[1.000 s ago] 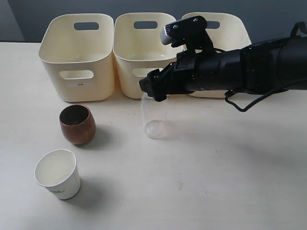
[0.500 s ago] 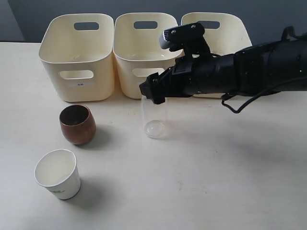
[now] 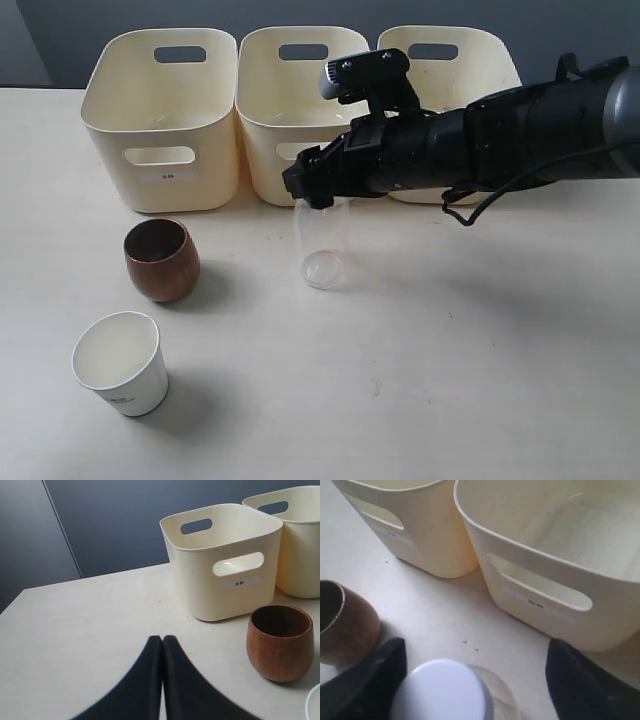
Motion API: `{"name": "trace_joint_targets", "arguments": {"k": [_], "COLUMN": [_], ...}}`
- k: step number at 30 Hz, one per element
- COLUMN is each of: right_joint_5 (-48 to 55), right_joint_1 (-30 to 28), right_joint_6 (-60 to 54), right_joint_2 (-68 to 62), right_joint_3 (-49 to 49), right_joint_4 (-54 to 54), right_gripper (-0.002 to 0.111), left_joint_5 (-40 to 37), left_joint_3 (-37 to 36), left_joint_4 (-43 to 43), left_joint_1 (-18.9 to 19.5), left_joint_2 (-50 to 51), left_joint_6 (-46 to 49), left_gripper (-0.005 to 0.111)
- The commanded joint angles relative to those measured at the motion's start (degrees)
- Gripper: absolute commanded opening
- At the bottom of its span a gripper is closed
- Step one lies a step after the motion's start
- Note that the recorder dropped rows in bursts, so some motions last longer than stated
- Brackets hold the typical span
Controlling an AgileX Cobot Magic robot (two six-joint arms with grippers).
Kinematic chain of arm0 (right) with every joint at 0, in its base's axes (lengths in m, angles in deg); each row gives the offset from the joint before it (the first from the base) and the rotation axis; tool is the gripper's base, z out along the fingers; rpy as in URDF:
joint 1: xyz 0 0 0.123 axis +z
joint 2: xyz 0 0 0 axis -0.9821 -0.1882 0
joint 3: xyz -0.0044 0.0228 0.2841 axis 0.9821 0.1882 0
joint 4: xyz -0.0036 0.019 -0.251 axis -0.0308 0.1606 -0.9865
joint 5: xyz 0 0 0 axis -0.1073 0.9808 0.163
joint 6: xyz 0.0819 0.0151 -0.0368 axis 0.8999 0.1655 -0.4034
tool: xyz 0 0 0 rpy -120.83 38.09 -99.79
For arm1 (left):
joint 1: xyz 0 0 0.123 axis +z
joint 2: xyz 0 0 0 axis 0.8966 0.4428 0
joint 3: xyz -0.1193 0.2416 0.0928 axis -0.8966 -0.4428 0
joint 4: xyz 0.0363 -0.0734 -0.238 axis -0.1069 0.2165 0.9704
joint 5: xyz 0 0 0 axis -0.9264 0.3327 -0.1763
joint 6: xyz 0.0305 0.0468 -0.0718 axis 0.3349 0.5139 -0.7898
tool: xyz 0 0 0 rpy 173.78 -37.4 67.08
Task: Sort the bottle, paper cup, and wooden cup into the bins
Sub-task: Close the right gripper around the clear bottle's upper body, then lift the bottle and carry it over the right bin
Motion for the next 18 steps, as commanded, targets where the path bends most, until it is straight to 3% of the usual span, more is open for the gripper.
{"name": "trace_joint_targets", "arguments": {"k": [1, 5, 15, 18], "right_joint_5": [1.0, 5.5, 6.8, 6.8], "right_joint_1": [-0.1, -0.1, -0.1, -0.1], "right_joint_6": [0.2, 0.7, 2.2, 2.2], "right_joint_2": [-0.8, -1.0, -1.0, -0.7], "right_joint_3": [-0.2, -0.2, -0.2, -0.2], "right_joint_4": [0.2, 0.2, 0.2, 0.2], "right_gripper": [0.048, 0.030, 0.001, -0.001], "left_joint_5": [0.0, 0.0, 0.0, 0.0], "left_joint_3": [-0.1, -0.1, -0.1, -0.1], "left_joint_4": [0.0, 0.0, 0.0, 0.0], "left_joint_1": [-0.2, -0.2, -0.2, -0.2], "left_joint_2": [-0.3, -0.3, -0.3, -0.3], "left_joint_6": [-0.1, -0.1, -0.1, -0.1], "left_gripper": [0.000, 0.000, 0.000, 0.000]}}
